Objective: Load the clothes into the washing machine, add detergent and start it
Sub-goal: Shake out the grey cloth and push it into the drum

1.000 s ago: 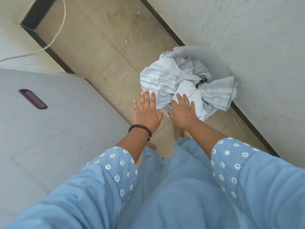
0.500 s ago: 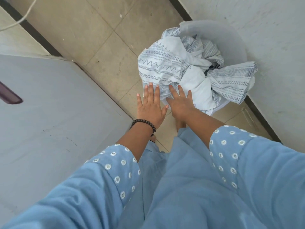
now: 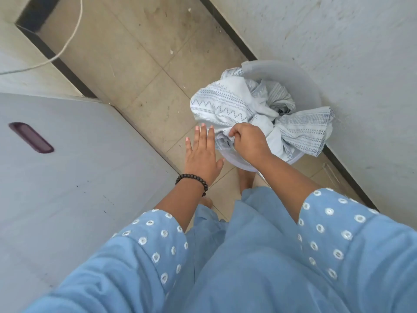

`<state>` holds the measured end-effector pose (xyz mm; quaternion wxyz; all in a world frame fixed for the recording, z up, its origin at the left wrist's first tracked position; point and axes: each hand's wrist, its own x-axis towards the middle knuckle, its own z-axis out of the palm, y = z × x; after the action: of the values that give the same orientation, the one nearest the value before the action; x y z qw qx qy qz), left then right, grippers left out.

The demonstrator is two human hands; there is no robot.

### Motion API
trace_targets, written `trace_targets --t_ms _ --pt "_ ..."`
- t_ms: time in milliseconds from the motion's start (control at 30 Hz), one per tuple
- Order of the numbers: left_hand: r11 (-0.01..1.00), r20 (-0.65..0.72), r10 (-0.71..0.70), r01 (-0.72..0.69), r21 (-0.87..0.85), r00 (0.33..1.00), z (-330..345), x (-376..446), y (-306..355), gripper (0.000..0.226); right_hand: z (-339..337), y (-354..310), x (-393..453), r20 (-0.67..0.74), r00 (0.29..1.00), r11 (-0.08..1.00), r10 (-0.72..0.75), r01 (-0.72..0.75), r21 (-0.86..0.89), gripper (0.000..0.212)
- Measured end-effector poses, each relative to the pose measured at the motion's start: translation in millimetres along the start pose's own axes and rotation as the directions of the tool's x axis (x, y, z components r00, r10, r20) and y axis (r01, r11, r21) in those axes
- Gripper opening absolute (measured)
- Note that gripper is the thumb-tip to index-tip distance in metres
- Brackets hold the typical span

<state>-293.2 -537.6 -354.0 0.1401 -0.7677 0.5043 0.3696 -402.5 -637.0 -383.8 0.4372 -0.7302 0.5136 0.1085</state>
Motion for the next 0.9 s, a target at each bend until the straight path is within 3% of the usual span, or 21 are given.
trace_targets --t_ms 300,500,667,900 --pt "0.993 -0.144 0.060 -0.075 -0.096 0.988 -69.3 -37.4 9.7 0.087 -69.9 -44.4 -52.8 -0.120 0.991 0.934 -0.051 0.090 0.346 0.016" --pt "0.965 -0.234 0.154 -0.197 -0.174 0.960 -113.6 -72.8 28.7 0.060 -120.2 -69.4 -100.7 -0.152 0.978 0.890 -0.141 0.192 0.414 0.015" --pt "0.929 -0.377 0.179 -0.282 -0.239 0.909 -150.9 -104.8 43.7 0.052 -163.0 -106.6 -136.1 -0.231 0.943 0.852 -0.241 0.319 0.415 0.017" --pt "0.853 -0.554 0.190 -0.415 -0.316 0.811 -213.5 -155.5 55.6 0.040 -242.3 -169.9 -193.0 -0.345 0.847 0.676 -0.404 0.531 0.512 0.007"
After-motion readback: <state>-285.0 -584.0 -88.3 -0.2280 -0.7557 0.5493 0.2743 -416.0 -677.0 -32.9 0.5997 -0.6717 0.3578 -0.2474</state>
